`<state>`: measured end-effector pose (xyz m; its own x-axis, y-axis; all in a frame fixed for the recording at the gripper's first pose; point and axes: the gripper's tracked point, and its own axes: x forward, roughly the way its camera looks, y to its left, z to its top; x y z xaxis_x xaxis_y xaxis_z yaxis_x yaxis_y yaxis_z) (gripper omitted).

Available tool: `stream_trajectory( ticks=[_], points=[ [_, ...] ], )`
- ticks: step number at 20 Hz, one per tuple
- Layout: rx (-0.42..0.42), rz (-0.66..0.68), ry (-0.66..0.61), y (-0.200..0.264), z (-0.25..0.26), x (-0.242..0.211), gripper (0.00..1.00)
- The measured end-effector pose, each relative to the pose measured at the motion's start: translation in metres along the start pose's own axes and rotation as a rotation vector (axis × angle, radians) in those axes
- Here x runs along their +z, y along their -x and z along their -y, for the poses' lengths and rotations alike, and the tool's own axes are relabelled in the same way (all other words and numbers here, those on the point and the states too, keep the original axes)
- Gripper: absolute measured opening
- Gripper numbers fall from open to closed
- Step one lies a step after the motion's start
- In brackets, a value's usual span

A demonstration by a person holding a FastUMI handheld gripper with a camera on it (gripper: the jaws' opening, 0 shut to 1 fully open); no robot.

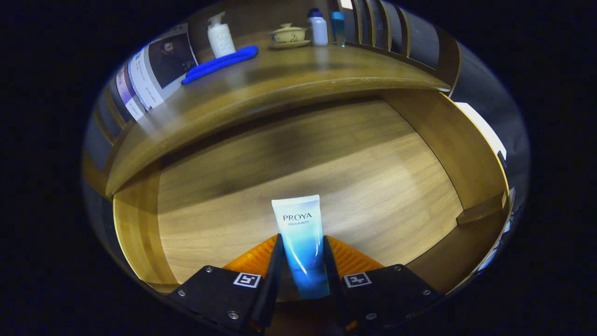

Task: Pull open the drawer, take out the items inside it, and place them on the countertop above the cabinet.

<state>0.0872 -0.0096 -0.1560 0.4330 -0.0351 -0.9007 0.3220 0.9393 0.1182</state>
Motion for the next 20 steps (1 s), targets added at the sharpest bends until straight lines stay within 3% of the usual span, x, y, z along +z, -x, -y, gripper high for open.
stream_trajectory(
  ticks=[20],
  points=[
    [0.029, 0.499, 0.181, 0.069, -0.017, 0.065, 0.50]
  ],
)
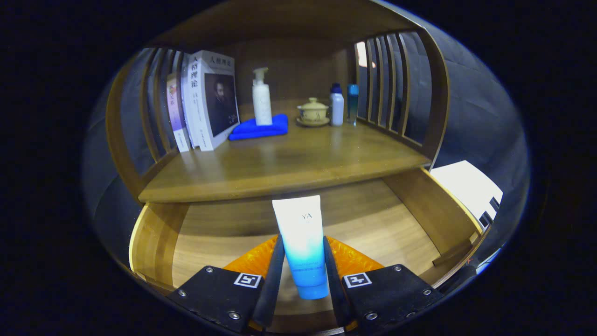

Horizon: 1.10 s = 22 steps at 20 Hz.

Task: Pull open the drawer, take out the items inside it, and place them on the countertop above the cabinet.

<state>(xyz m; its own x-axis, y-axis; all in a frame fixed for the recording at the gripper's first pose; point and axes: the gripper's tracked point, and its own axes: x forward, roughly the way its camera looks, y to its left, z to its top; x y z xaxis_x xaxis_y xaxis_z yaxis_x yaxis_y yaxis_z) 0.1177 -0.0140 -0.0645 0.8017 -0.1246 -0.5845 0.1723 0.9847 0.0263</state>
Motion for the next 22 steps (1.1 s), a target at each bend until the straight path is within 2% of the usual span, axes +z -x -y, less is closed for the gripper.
stream_trajectory(
  ticks=[8, 16, 22],
  points=[
    [-0.003, 0.077, 0.030, -0.005, -0.006, 0.050, 0.50],
    [0.016, 0.036, 0.038, -0.039, -0.003, 0.079, 0.50],
    [0.032, -0.010, -0.022, -0.073, 0.002, 0.101, 0.50]
  ],
)
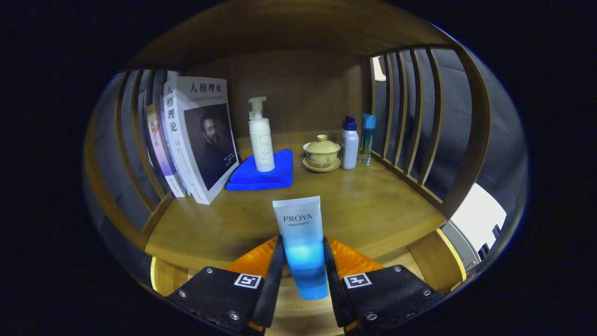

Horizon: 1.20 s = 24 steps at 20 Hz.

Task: Pull open the drawer, take out the items inside it, and place them on the countertop above the cabinet.

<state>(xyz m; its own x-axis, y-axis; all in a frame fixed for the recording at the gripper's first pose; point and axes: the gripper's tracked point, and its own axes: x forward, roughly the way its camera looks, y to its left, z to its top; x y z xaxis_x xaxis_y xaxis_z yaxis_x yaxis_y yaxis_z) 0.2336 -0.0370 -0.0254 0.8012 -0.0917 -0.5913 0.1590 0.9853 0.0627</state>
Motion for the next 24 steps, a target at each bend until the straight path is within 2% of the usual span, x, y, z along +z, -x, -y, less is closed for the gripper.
stream_trajectory(
  ticks=[8, 13, 15, 19, 24],
  points=[
    [0.000, -0.034, -0.044, -0.043, 0.013, 0.020, 0.50],
    [0.026, -0.091, -0.012, -0.067, 0.007, 0.003, 0.51],
    [0.037, -0.064, 0.010, -0.070, 0.006, 0.008, 0.55],
    [0.053, -0.044, 0.024, -0.056, 0.005, 0.009, 0.96],
    [0.044, 0.038, 0.039, -0.022, 0.006, 0.017, 0.96]
  ],
)
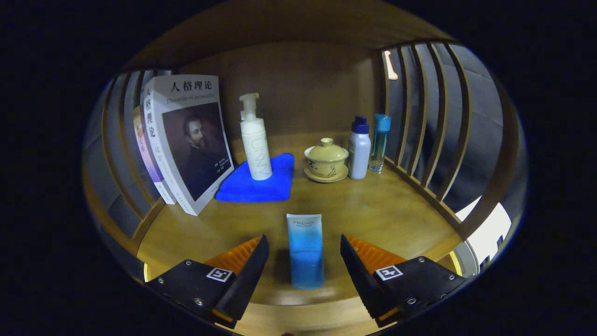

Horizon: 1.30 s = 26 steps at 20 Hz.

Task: Pull open the drawer, take out the items inside it, and place them on the countertop above the cabinet.

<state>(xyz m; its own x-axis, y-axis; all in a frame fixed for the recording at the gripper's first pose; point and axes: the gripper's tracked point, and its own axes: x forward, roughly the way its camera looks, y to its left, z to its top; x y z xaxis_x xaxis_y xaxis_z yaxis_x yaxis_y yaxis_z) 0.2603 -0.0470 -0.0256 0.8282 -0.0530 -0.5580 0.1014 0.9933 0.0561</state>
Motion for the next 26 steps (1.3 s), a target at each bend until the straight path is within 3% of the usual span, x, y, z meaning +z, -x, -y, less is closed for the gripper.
stream_trajectory(
  ticks=[14, 18, 26],
  points=[
    [0.044, 0.247, 0.025, 0.123, -0.025, -0.009, 0.95],
    [0.022, 0.314, -0.017, 0.157, -0.010, -0.018, 0.95],
    [-0.036, 0.351, 0.032, 0.188, 0.033, -0.079, 0.95]
  ],
)
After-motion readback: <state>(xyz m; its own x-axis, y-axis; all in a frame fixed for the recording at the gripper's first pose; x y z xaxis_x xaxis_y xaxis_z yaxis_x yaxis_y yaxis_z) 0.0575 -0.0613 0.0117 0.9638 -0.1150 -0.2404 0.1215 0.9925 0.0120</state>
